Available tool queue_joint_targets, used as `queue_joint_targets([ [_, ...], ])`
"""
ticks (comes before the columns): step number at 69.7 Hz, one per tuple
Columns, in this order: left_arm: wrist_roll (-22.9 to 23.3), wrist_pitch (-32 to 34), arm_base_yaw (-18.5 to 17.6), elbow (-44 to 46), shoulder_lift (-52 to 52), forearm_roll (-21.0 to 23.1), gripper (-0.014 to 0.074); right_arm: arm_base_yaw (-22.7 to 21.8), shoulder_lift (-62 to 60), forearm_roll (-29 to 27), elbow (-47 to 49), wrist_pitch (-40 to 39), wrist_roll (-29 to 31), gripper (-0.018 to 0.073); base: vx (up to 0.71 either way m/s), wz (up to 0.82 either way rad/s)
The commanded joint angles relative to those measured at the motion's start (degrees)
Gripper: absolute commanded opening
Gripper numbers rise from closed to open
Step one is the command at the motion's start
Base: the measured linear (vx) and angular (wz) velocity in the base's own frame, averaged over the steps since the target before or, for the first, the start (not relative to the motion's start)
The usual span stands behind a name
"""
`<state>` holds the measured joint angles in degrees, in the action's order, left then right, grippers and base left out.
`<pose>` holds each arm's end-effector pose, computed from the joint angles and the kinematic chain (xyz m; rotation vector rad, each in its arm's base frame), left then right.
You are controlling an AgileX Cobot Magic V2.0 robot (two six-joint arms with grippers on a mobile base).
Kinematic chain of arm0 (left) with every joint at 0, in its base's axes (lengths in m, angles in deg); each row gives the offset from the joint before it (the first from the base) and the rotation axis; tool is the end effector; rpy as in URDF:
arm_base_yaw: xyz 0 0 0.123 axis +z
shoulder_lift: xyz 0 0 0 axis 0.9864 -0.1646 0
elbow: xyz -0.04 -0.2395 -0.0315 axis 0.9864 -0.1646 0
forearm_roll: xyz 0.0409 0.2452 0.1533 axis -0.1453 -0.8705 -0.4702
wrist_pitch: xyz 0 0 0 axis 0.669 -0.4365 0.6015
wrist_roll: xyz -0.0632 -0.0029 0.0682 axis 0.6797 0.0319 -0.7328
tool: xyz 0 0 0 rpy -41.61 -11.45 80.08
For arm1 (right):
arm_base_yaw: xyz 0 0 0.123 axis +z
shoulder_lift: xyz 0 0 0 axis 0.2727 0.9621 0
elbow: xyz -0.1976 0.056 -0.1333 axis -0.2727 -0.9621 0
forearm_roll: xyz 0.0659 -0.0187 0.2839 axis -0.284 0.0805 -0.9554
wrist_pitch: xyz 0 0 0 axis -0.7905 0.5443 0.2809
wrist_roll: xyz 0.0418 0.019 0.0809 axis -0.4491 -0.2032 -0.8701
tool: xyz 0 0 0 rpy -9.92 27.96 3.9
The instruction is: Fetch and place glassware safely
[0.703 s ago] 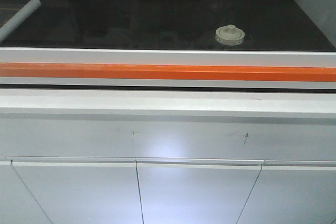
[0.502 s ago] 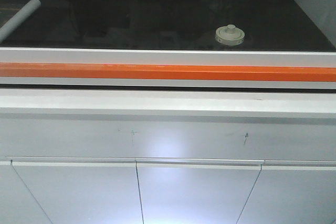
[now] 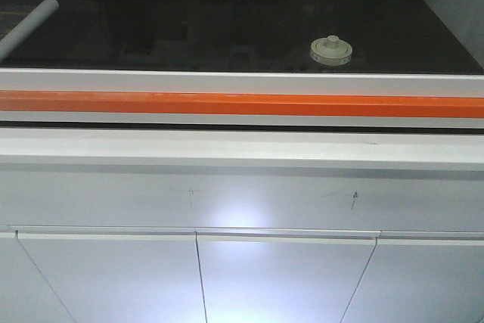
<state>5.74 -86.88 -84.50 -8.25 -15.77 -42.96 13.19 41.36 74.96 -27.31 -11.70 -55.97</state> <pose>0.1395 -0.0096 0.1886 0.1325 1.6607 0.0156 0.1398 -0.0071 0.1921 0.0483 1.6340 -0.0358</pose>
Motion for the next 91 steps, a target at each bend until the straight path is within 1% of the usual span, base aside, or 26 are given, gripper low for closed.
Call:
queue_joint_targets([
  [1,0.3,4.0,-0.2,-1.6,0.7,0.0,-0.0007,-0.4,-0.6,0.1,-1.1,-4.3,0.3,-0.0008,0.00,0.00],
  [26,0.3,4.0,-0.2,-1.6,0.7,0.0,-0.0007,-0.4,-0.6,0.1,-1.1,-4.3,0.3,-0.0008,0.00,0.00],
  [40,0.3,4.8,-0.2,-1.6,0.7,0.0,-0.0007,-0.5,-0.6,1.4,-1.1,-5.7,0.4,-0.0008,0.00,0.00],
  [52,0.3,9.1,-0.2,-1.6,0.7,0.0,-0.0007,-0.5,-0.6,1.4,-1.1,-7.5,0.2,-0.0008,0.00,0.00],
  [60,0.3,15.5,-0.2,-1.6,0.7,0.0,-0.0007,-0.5,-0.6,1.4,-1.1,-8.2,-0.3,-0.0008,0.00,0.00],
  [65,1.3,20.8,-0.2,-1.6,0.7,0.0,-0.0007,-0.5,-0.6,1.4,-1.0,-11.4,-0.7,-0.0006,0.00,0.00],
  [68,3.0,24.7,-0.2,-1.5,0.7,0.0,-0.0007,-0.5,-0.6,1.4,-1.0,-14.4,-0.7,-0.0006,0.00,0.00],
  [72,5.2,27.4,-0.2,-1.0,0.7,0.0,-0.0007,-0.5,-0.6,1.2,-0.7,-18.5,-0.7,-0.0006,0.00,0.00],
  [77,7.6,28.0,-0.2,0.8,0.7,0.0,-0.0007,-0.5,-0.5,1.2,1.0,-20.6,-0.6,-0.0004,0.00,0.00],
  [85,7.7,27.3,-0.2,6.5,-1.0,0.0,-0.0007,-0.5,1.0,1.2,5.9,-20.1,-0.6,-0.0004,0.00,0.00],
  [91,7.7,25.5,-0.2,13.2,-5.2,0.0,-0.0007,-0.5,4.5,1.3,11.3,-20.1,-0.6,-0.0004,0.00,0.00],
])
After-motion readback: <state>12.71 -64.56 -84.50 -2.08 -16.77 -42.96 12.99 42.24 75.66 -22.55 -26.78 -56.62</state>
